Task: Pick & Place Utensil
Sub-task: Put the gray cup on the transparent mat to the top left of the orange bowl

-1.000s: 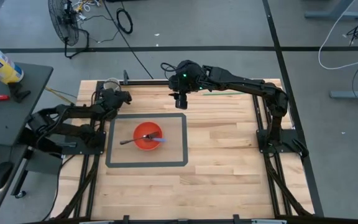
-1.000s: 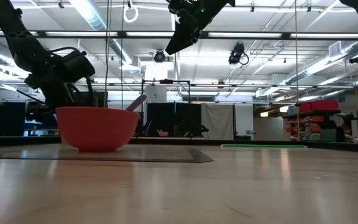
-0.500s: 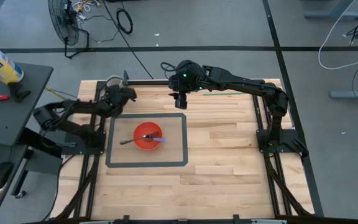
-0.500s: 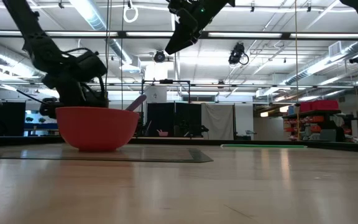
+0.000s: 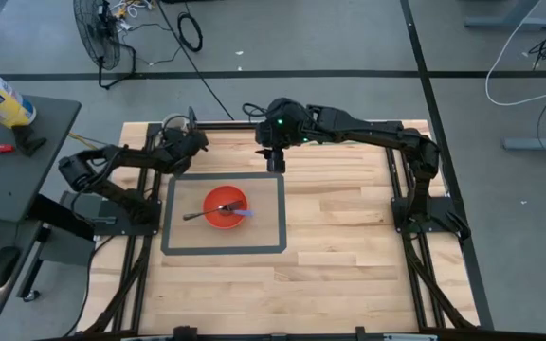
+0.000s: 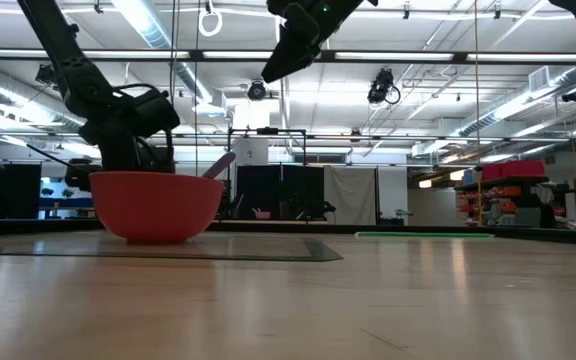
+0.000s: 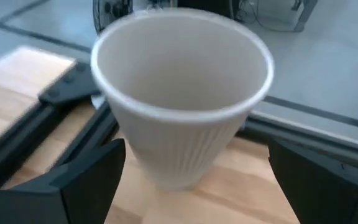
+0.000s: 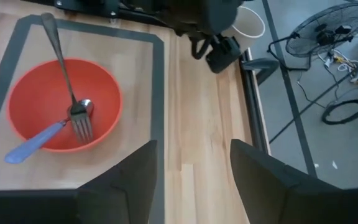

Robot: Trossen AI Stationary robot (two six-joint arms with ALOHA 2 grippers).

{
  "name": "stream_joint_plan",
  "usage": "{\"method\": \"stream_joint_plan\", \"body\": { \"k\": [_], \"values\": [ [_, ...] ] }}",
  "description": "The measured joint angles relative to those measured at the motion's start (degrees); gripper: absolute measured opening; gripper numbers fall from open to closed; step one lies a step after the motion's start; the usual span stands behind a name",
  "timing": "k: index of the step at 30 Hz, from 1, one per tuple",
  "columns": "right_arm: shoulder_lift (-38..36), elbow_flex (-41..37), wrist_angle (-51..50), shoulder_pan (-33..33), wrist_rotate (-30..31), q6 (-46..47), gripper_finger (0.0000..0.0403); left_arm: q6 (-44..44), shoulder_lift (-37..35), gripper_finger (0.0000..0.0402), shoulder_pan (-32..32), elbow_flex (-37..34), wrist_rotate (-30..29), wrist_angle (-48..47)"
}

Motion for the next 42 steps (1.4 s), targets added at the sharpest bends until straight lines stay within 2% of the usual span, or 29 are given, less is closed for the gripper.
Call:
{"method": "stream_joint_plan", "body": {
  "k": [7, 15, 22, 32, 36, 42],
  "values": [
    [0.0, 0.0, 0.0, 0.26, 0.0, -0.02, 0.0203, 3.4, 0.0, 0.0399, 0.86, 3.48, -2.73, -2.37],
    [0.0, 0.0, -0.4, 0.24, 0.0, -0.16, 0.0203, 3.4, 0.0, 0.0399, 1.45, 4.23, -1.27, -4.89],
    [0.0, 0.0, -0.85, 0.24, 0.09, -1.25, 0.0203, 3.38, 0.0, 0.0399, 1.47, 4.34, 3.77, -6.84],
    [0.0, -0.05, -4.52, 0.24, -0.02, 0.24, 0.0196, 1.14, 0.0, 0.0399, 4.6, 8.78, 15.99, -21.23],
    [-0.79, -4.83, -2.51, 0.22, -1.53, 1.8, 0.0184, 0.95, 0.0, 0.0399, 5.47, 9.62, 20.65, -21.99],
    [-7.59, -19.31, 7.15, 0.15, -0.94, 5.05, 0.0176, 1.79, 0.0, 0.0399, 5.39, 9.65, 21.99, -21.81]
  ]
}}
